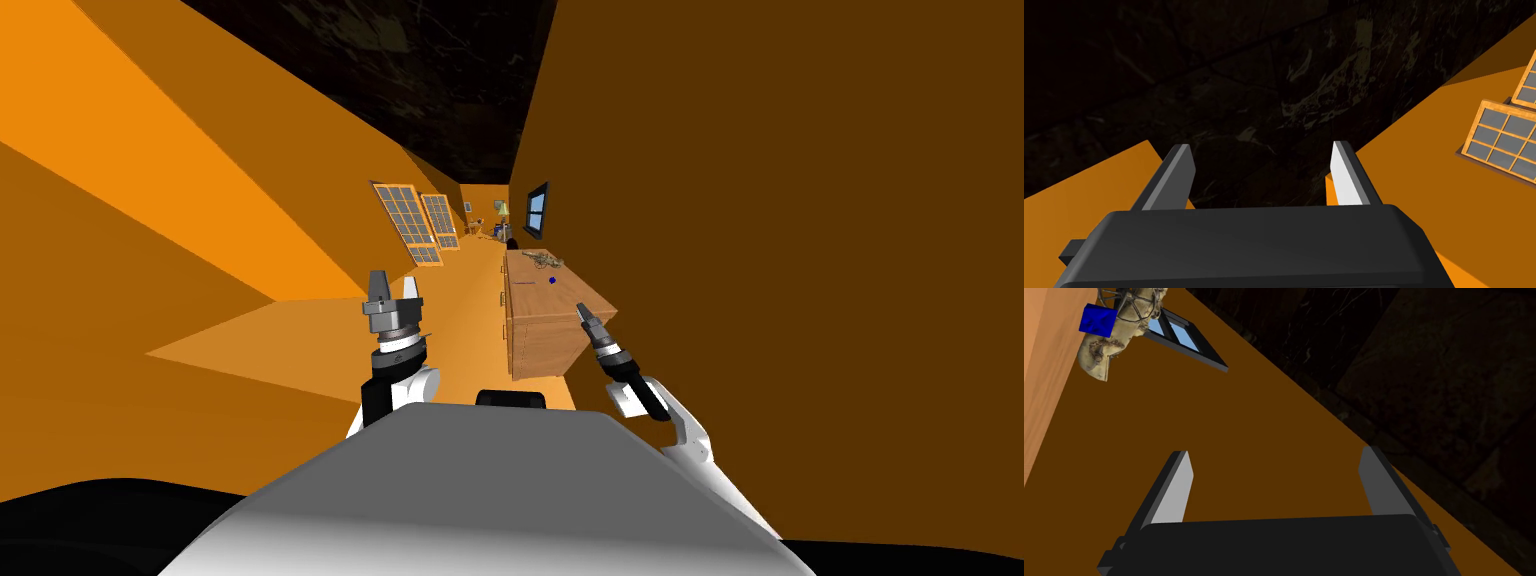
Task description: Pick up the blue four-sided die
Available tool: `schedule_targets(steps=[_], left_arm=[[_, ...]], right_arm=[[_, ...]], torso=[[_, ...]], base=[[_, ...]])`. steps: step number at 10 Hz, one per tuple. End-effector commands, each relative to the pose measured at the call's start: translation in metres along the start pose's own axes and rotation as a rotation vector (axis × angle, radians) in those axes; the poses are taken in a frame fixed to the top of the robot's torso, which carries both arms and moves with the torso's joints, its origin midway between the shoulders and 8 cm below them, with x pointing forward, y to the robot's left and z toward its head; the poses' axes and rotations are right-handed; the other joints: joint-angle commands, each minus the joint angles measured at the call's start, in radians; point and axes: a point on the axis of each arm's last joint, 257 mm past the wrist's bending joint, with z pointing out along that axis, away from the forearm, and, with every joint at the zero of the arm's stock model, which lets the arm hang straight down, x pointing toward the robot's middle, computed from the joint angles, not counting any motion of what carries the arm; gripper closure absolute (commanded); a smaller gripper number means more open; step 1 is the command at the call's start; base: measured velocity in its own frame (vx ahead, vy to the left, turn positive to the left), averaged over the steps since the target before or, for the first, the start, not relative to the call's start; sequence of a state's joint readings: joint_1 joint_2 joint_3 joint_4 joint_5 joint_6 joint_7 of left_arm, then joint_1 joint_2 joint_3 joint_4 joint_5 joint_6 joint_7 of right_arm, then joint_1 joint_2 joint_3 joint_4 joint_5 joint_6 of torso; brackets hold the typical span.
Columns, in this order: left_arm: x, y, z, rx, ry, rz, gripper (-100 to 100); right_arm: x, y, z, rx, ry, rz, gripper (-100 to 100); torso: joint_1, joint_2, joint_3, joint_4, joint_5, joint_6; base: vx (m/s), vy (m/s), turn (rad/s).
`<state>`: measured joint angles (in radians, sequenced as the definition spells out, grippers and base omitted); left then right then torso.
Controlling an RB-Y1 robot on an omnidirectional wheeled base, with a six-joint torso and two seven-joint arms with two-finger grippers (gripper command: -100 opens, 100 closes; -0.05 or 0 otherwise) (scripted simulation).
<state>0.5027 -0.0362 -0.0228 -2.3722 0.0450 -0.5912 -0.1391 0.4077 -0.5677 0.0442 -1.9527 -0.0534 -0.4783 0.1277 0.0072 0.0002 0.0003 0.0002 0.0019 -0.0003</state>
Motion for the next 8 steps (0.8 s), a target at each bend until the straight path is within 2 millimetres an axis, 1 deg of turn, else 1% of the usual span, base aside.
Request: schedule_targets(steps=[1,2,3,4,5,6,7,8], left_arm=[[0.000,0.000,0.000,0.000,0.000,0.000,0],[0.000,0.000,0.000,0.000,0.000,0.000,0],[0.000,0.000,0.000,0.000,0.000,0.000,0],[0.000,0.000,0.000,0.000,0.000,0.000,0],[0.000,0.000,0.000,0.000,0.000,0.000,0],[0.000,0.000,0.000,0.000,0.000,0.000,0],[0.000,0.000,0.000,0.000,0.000,0.000,0],[0.000,0.000,0.000,0.000,0.000,0.000,0]], right_arm=[[0.003,-0.022,-0.004,0.045,0.044,-0.021,-100],[0.002,-0.022,-0.004,0.044,0.064,-0.040,-100],[0.004,-0.040,-0.009,0.081,0.093,-0.053,-100],[0.002,-0.042,-0.010,0.085,0.112,-0.072,-100],[0.001,-0.042,-0.010,0.085,0.124,-0.083,-100],[0.000,-0.062,-0.016,0.128,0.156,-0.104,-100],[-0.002,-0.063,-0.016,0.128,0.175,-0.124,-100],[-0.004,-0.083,-0.023,0.173,0.200,-0.142,-100]], torso=[[0.000,0.000,0.000,0.000,0.000,0.000],[0.000,0.000,0.000,0.000,0.000,0.000],[-0.001,0.000,0.000,0.000,0.000,0.000],[0.000,0.000,0.000,0.000,0.000,0.000],[-0.001,0.000,0.000,0.000,0.000,0.000],[-0.004,-0.001,-0.001,0.000,-0.001,0.000],[-0.002,-0.002,-0.001,-0.001,-0.001,0.000],[-0.001,-0.002,-0.001,0.000,0.000,0.000]], base=[[-0.018,0.111,-0.101],[-0.018,0.088,-0.062],[-0.031,0.113,-0.075],[-0.020,0.094,-0.064],[0.001,0.033,-0.006],[0.004,0.076,-0.078],[-0.002,0.091,-0.053],[-0.023,0.132,-0.065]])
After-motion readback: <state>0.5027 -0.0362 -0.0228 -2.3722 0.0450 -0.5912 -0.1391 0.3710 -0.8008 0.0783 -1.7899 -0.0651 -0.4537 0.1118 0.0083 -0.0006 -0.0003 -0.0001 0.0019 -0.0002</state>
